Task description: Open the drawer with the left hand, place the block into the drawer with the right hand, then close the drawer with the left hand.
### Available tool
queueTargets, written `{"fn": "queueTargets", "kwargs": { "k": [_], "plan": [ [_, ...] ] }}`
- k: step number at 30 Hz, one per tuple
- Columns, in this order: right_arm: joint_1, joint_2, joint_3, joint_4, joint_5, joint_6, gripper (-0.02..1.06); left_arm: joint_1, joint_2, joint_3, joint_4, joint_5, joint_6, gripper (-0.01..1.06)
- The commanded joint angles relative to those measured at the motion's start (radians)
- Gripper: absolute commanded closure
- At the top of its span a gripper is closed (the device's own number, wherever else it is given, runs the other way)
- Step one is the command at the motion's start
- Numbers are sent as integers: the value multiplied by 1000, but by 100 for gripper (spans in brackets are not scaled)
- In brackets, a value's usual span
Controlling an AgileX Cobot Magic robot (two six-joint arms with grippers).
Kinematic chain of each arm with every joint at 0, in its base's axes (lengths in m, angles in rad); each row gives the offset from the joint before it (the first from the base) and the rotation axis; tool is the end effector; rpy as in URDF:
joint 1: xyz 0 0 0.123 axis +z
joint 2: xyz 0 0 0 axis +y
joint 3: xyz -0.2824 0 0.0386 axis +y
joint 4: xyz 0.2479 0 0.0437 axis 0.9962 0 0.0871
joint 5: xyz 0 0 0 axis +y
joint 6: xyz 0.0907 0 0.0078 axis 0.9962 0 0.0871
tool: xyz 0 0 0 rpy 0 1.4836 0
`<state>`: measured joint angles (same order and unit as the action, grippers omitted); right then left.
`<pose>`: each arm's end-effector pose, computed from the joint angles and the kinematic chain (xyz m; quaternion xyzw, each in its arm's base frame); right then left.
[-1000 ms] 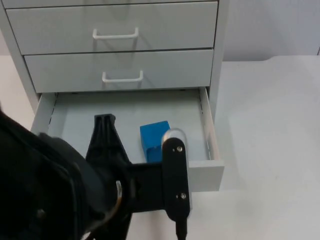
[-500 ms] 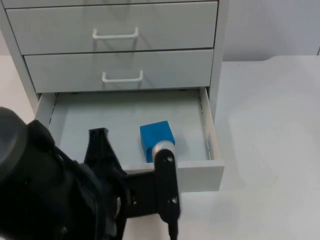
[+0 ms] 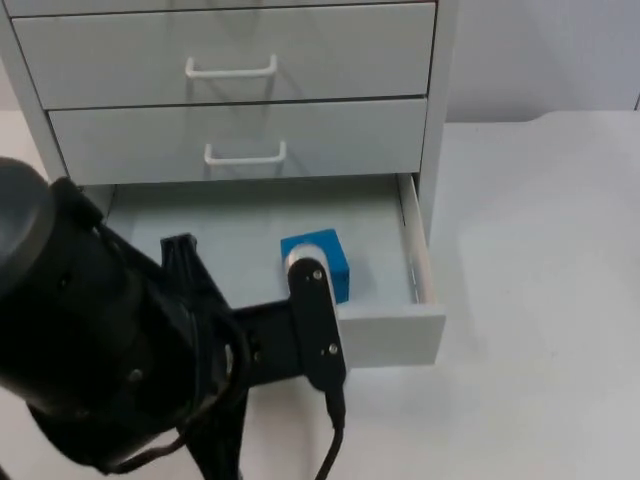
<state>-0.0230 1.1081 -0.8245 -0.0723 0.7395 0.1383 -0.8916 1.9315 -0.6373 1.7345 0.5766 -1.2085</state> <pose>0.2125 -0.0093 0.2923 0.0588 0.9478 -0.0134 0.3132 0.2142 -0.1872 0.0787 0.5698 0.7425 0.2315 0.2655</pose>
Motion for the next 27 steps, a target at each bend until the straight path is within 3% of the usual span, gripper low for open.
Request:
{"fn": "queueTargets", "kwargs": {
  "k": [1,9,15,27],
  "plan": [
    [-2,-7,7,1,-10,3,24,9,-7,-27,10,72,6,105],
    [-2,-7,7,5,-20,3,24,28,-7,-89,10,72,78,105],
    [-2,-7,9,5,-22,3,24,127,-5,-129,10,-21,82,105],
    [-2,-7,8,26,-21,3,24,248,40,-264,10,-68,91,105]
  ]
}}
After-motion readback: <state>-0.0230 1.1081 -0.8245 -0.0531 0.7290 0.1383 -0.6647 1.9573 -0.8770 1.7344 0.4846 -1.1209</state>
